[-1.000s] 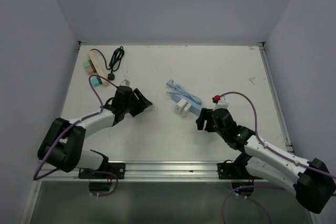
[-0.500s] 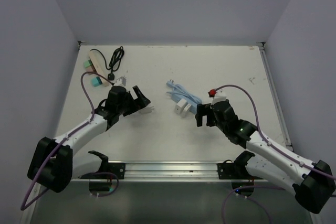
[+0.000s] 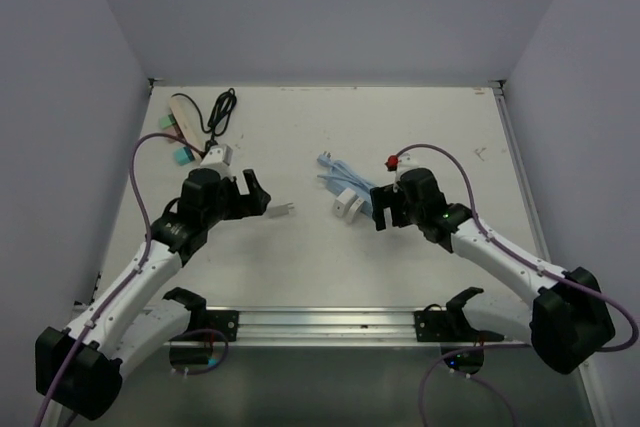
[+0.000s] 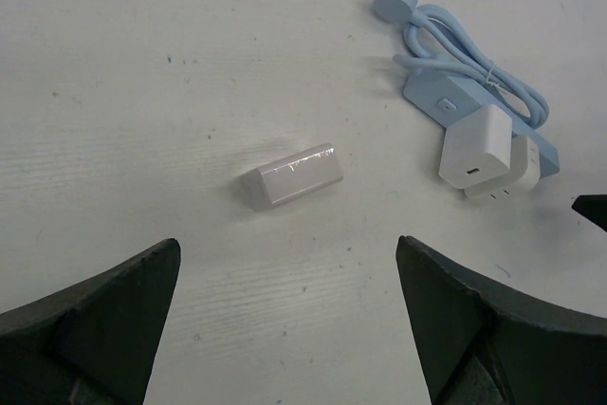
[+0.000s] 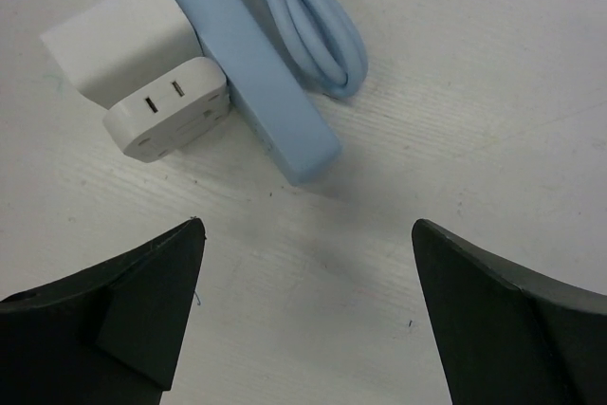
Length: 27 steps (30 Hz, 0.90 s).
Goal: Pull the plug off the socket
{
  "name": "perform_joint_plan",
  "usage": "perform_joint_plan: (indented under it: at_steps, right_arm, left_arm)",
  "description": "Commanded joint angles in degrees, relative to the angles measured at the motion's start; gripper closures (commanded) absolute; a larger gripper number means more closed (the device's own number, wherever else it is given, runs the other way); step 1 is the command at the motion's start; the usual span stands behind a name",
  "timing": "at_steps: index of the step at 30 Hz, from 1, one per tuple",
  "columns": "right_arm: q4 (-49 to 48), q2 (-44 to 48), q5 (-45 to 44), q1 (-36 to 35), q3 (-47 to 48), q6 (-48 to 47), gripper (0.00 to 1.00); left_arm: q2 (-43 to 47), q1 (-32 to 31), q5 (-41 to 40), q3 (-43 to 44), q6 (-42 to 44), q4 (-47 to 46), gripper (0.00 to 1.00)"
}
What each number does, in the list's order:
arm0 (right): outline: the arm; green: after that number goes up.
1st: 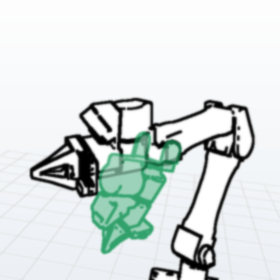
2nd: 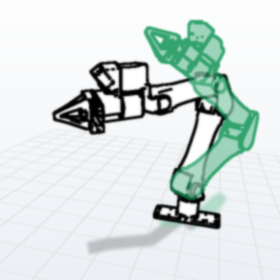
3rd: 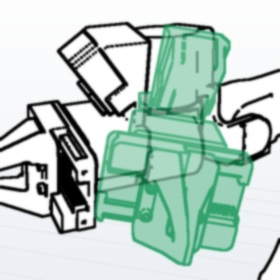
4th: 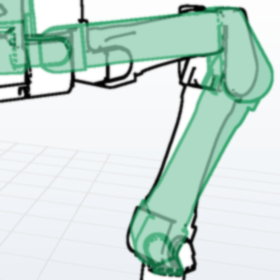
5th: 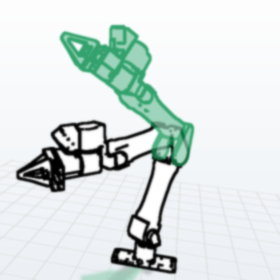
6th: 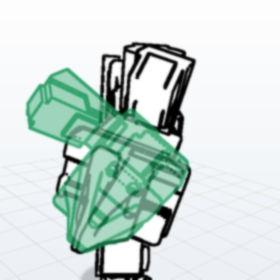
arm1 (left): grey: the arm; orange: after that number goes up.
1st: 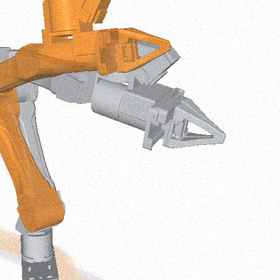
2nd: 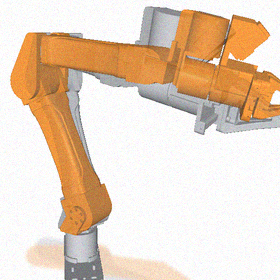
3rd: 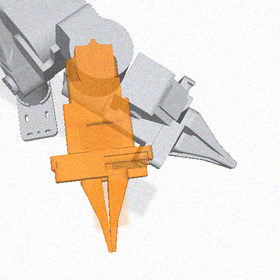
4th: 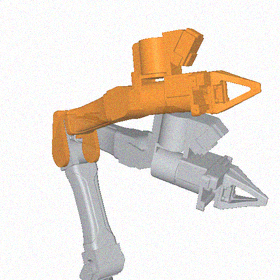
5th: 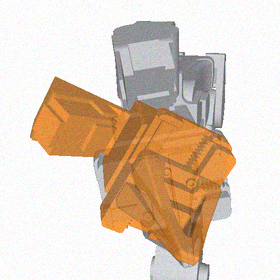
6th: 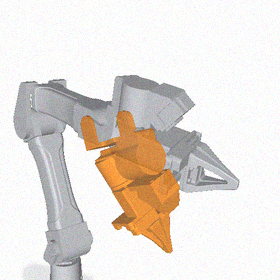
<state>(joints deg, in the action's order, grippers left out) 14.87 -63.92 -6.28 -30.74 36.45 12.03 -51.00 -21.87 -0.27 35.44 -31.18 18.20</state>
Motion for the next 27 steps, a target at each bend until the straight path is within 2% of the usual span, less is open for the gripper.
perform_joint_plan:
  at_steps: [1,6,12,16,21,27]
  right_arm:
    - [-4.05,-2.69,5.66,1.65,2.84,-4.82,0.06]
    - [-6.43,-9.11,6.46,4.11,4.07,-7.81,0.12]
    - [-10.21,-15.35,12.86,5.08,6.09,-9.83,0.17]
    - [-10.4,-19.65,16.74,5.17,7.85,-10.89,0.25]
    - [-11.27,-21.77,19.38,5.25,9.26,-9.93,0.32]
    - [-10.83,-24.85,22.54,5.08,9.78,-7.9,0.36]
  left_arm:
    - [4.32,0.33,3.08,1.13,7.53,2.9,0.0]
    - [6.71,0.33,4.75,0.15,8.24,2.37,0.0]
    - [4.78,0.33,7.21,-0.46,7.63,1.67,0.0]
    - [4.25,0.33,7.22,-1.34,6.83,0.61,0.0]
    - [3.1,0.33,7.3,-1.16,6.83,0.26,0.01]
    - [2.57,0.33,6.78,-0.99,6.04,0.26,0.01]
